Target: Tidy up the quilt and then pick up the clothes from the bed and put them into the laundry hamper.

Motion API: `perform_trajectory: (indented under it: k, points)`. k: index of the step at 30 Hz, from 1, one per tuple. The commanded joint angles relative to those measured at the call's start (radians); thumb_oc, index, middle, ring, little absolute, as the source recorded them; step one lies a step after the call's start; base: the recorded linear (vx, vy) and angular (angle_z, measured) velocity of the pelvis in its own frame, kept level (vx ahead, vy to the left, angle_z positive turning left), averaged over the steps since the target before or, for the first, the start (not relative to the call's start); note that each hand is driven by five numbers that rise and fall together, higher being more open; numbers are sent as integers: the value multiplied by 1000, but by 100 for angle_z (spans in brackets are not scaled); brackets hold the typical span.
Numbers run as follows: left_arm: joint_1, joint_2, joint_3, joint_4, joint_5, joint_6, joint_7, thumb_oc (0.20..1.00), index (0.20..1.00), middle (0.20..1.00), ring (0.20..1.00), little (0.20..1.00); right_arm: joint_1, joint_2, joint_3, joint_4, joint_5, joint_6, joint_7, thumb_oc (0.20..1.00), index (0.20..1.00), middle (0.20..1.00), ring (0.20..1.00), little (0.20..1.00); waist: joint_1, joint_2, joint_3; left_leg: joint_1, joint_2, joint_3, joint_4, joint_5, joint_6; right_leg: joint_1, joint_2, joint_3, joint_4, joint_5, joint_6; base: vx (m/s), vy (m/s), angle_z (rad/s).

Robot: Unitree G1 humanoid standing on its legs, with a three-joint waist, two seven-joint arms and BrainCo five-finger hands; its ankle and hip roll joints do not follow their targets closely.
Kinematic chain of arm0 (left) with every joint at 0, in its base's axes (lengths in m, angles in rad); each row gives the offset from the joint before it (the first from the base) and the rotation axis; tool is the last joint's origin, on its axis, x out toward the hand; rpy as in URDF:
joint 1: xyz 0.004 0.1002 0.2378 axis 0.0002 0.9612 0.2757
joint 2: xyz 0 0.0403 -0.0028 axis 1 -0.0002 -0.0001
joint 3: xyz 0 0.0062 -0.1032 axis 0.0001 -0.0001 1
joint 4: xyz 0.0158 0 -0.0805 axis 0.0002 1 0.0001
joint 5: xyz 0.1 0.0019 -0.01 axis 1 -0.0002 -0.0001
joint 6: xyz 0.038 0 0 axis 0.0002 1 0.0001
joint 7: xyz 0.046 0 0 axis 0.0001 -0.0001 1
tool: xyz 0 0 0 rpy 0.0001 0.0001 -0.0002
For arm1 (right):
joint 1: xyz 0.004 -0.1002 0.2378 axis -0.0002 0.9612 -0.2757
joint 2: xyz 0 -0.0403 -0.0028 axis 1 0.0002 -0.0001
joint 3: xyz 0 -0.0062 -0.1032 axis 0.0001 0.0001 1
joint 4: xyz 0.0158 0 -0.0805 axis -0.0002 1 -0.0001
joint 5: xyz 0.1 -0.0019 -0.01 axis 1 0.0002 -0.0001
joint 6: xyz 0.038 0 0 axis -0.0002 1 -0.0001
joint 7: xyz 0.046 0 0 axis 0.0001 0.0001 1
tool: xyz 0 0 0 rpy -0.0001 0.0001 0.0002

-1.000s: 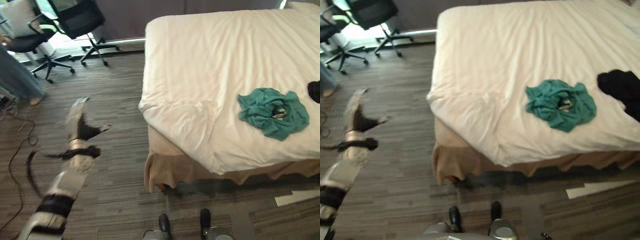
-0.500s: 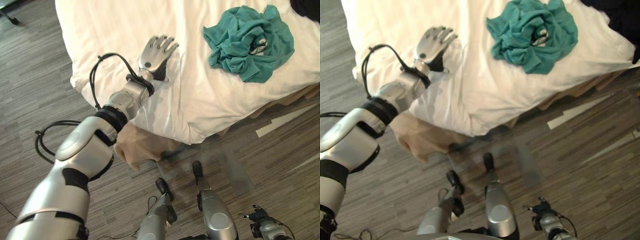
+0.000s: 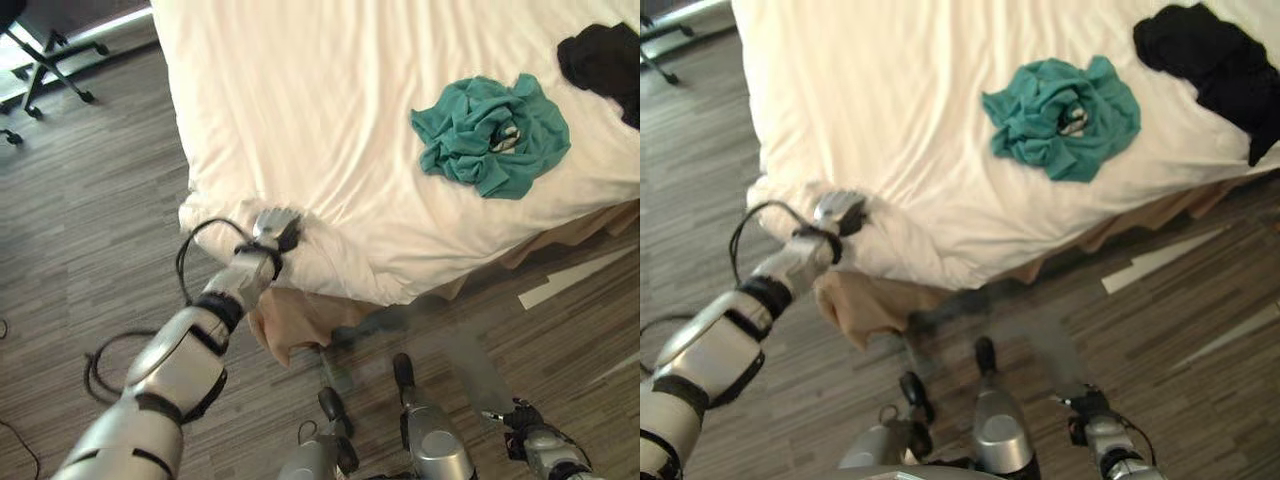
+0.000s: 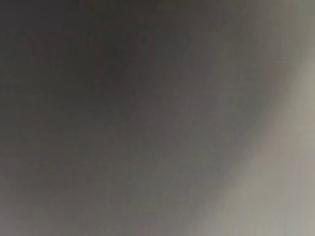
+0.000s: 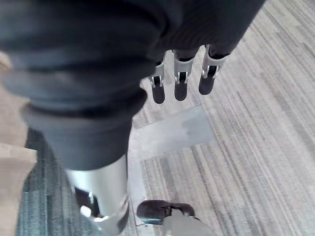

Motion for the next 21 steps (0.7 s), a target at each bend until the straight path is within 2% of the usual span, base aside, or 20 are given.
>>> perform_trajectory:
  k: [1,2,4,5,9,10,11,12,13,15,16,17,18,19,20,21]
  points:
    - [260,133,19,41,-65,17,-79,1000,1000,1000,1000,1000,54,-78,-45,-94,-24,-23,-14,1000,1000,1000,1000,1000,70,-10,-123,22,52,-53,43,-46,-54,-64,-112,-30,111,-118,85,84,35,10]
    - [418,144,108,-7,-92,5,-92,1000,1000,1000,1000,1000,76,-107,-62,-224,-72,-26,-12,1000,1000,1000,1000,1000,95,-18,-144,50,52,-63,24,-46,-51,-32,-111,-42,98,-120,86,37,20,24]
    - [480,139,144,-15,-98,3,-91,1000,1000,1000,1000,1000,74,-121,-61,-266,-92,-32,-13,1000,1000,1000,1000,1000,106,-23,-154,58,51,-66,19,-44,-51,-19,-111,-46,92,-120,86,47,37,26]
    - [605,124,219,0,-120,3,-91,1000,1000,1000,1000,1000,44,-163,-46,-345,-137,-36,4,1000,1000,1000,1000,1000,136,-35,-169,66,52,-76,14,-42,-49,-3,-112,-59,86,-122,85,41,36,19]
    - [751,87,318,26,-176,6,-88,1000,1000,1000,1000,1000,-39,-247,-29,-477,-174,-50,13,1000,1000,1000,1000,1000,180,-52,-175,64,49,-91,13,-39,-43,5,-117,-72,85,-121,85,-6,24,17]
    - [774,73,334,46,-190,5,-80,1000,1000,1000,1000,1000,-76,-265,-18,-506,-177,-57,13,325,325,325,325,325,194,-57,-172,62,48,-95,17,-40,-41,4,-119,-75,89,-122,84,-21,30,16]
    - [795,57,351,83,-197,10,-71,1000,1000,1000,1000,1000,-118,-288,-5,-544,-183,-64,12,200,200,200,200,200,207,-62,-168,58,48,-99,21,-41,-39,4,-122,-76,92,-123,84,-34,35,30]
    - [823,25,354,156,-195,21,-57,1000,1000,1000,1000,1000,-233,-317,53,-597,-181,-80,14,200,200,200,200,200,236,-71,-157,53,48,-106,27,-44,-38,5,-125,-82,95,-125,84,-32,29,29]
    - [822,24,356,156,-195,20,-57,1000,1000,1000,1000,1000,-236,-317,54,-595,-181,-80,14,200,200,200,200,200,235,-71,-158,49,47,-106,27,-41,-38,2,-126,-82,94,-123,84,-46,22,15]
    - [824,5,340,203,-195,26,-51,1000,1000,1000,1000,1000,-392,-324,142,-588,-176,-89,14,200,200,200,200,200,264,-81,-141,27,48,-119,35,-37,-38,-11,-129,-89,99,-121,83,-95,-2,13]
    - [820,-3,326,203,-199,28,-46,1000,1000,1000,1000,1000,-484,-316,195,-578,-169,-92,13,200,200,200,200,200,282,-85,-125,2,49,-129,42,-31,-39,-26,-131,-95,104,-119,82,-212,-33,32]
    - [799,-13,297,208,-213,25,-33,1000,1000,1000,1000,1000,-659,-303,283,-552,-156,-90,7,200,200,200,200,200,314,-91,-87,-46,55,-149,59,-21,-42,-58,-130,-103,114,-119,80,-182,-32,22]
    - [798,-14,298,208,-213,25,-32,1000,1000,1000,1000,1000,-662,-303,285,-550,-156,-90,6,200,200,200,200,200,313,-92,-88,-51,54,-149,59,-19,-42,-62,-131,-103,113,-116,79,-242,-44,14]
    - [751,-4,266,206,-234,29,-3,1000,1000,1000,1000,1000,-816,-277,346,-522,-129,-87,-11,200,200,200,200,200,346,-95,-43,-109,62,-174,81,-3,-47,-102,-133,-115,128,-114,74,-173,-37,31]
    - [731,-3,250,197,-241,28,12,1000,1000,1000,1000,1000,-874,-264,369,-504,-111,-84,-19,200,200,200,200,200,360,-94,-25,-137,65,-186,91,3,-51,-120,-134,-125,135,-113,71,-169,-38,39]
    - [729,-4,251,197,-242,28,13,1000,1000,1000,1000,1000,-878,-264,371,-501,-110,-85,-19,200,200,200,200,200,358,-93,-25,-141,65,-187,93,3,-51,-122,-134,-126,137,-114,71,-112,-37,52]
